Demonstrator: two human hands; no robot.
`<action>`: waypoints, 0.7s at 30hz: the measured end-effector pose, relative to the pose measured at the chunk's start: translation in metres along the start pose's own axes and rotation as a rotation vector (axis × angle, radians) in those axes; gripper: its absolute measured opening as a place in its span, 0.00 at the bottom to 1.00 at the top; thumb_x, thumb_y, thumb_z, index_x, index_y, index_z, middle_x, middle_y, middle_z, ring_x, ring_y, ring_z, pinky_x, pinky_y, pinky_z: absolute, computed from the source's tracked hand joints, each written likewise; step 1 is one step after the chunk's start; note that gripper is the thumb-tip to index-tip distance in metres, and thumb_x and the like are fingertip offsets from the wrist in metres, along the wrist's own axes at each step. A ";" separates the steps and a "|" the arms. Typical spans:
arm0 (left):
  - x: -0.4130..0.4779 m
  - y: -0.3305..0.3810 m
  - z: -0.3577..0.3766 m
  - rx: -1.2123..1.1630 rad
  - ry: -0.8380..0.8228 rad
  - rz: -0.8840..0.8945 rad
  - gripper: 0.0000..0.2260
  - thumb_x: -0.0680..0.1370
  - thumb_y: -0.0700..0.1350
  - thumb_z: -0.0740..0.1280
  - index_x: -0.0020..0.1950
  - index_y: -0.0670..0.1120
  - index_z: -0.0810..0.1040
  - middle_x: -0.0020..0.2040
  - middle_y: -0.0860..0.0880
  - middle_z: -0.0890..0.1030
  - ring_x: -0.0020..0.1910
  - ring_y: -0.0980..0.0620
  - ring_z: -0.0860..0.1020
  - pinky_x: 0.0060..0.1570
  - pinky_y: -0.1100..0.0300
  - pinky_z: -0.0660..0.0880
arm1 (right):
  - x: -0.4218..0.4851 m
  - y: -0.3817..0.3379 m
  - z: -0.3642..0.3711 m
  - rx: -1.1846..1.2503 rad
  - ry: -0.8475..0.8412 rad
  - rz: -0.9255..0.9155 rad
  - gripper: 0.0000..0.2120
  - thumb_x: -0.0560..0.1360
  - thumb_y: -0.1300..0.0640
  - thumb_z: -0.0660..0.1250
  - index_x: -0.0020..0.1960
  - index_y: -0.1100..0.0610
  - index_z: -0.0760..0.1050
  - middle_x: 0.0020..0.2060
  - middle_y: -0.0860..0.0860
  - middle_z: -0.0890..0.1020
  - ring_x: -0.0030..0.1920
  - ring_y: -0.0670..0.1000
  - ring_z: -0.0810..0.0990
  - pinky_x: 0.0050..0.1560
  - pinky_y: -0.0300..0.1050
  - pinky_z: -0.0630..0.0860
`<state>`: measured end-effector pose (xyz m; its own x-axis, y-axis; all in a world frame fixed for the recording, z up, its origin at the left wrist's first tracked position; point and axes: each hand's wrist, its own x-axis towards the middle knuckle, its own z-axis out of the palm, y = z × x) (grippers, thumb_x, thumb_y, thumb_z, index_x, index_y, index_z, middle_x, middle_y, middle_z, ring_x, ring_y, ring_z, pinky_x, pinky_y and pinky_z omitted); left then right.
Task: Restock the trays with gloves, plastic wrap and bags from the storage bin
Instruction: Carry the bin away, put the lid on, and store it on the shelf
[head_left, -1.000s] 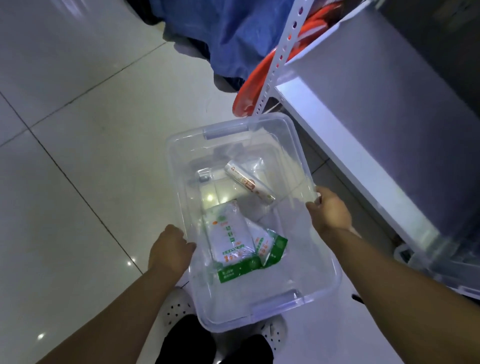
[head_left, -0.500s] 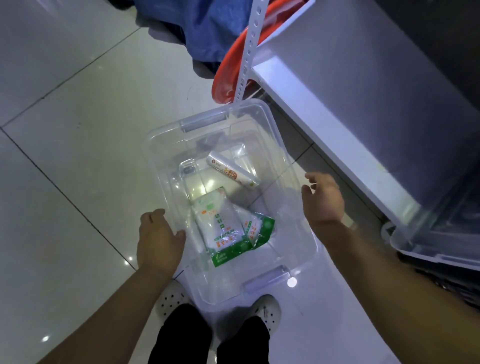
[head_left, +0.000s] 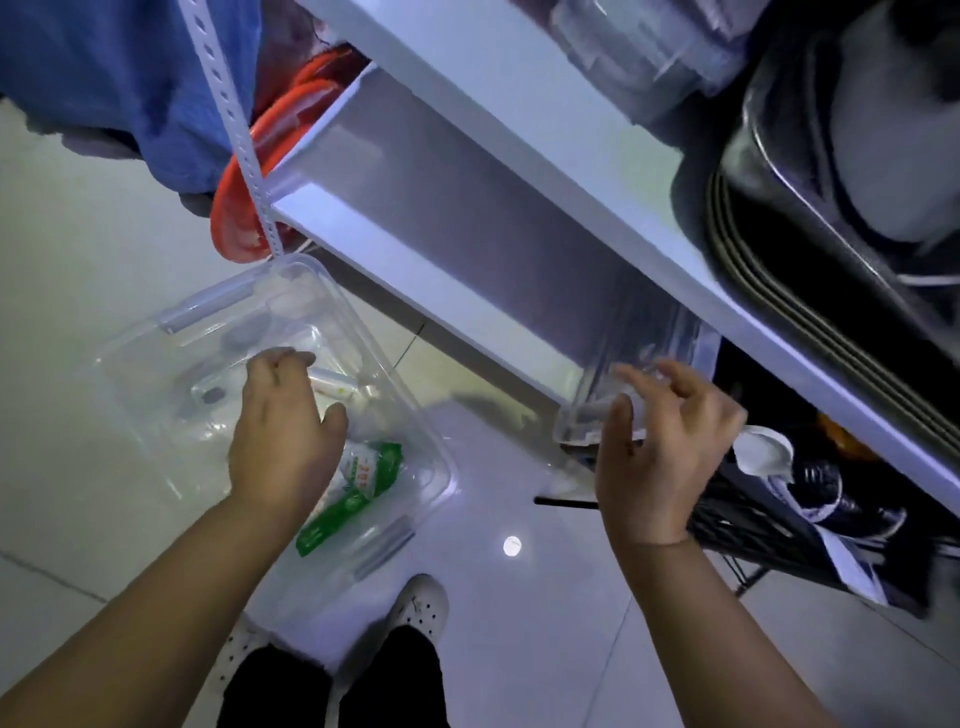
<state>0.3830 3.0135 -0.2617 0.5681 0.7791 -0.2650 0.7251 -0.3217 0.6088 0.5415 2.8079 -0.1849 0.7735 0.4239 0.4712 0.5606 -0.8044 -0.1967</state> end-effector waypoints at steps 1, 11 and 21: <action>0.000 0.011 0.002 -0.012 -0.012 0.018 0.21 0.72 0.39 0.67 0.64 0.42 0.68 0.64 0.43 0.66 0.60 0.42 0.70 0.50 0.50 0.71 | 0.003 0.000 -0.002 -0.018 0.028 0.020 0.12 0.70 0.66 0.66 0.52 0.59 0.80 0.53 0.62 0.79 0.52 0.58 0.69 0.52 0.50 0.66; -0.007 0.089 0.032 -0.254 -0.189 0.157 0.18 0.76 0.46 0.64 0.65 0.51 0.69 0.62 0.52 0.72 0.53 0.53 0.76 0.50 0.57 0.71 | 0.016 0.001 0.035 0.397 -0.369 0.561 0.17 0.79 0.48 0.56 0.50 0.61 0.74 0.51 0.55 0.75 0.53 0.52 0.73 0.53 0.44 0.68; 0.042 0.062 0.061 -0.087 -0.217 0.154 0.15 0.77 0.42 0.61 0.64 0.48 0.73 0.63 0.47 0.75 0.58 0.49 0.76 0.51 0.57 0.70 | -0.016 -0.006 0.094 0.265 -0.461 0.374 0.08 0.77 0.56 0.63 0.50 0.58 0.79 0.50 0.53 0.82 0.54 0.54 0.75 0.51 0.41 0.67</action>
<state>0.4760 2.9934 -0.2809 0.7460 0.5880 -0.3126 0.5930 -0.3728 0.7137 0.5531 2.8450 -0.2723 0.9452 0.3174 -0.0767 0.2367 -0.8276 -0.5089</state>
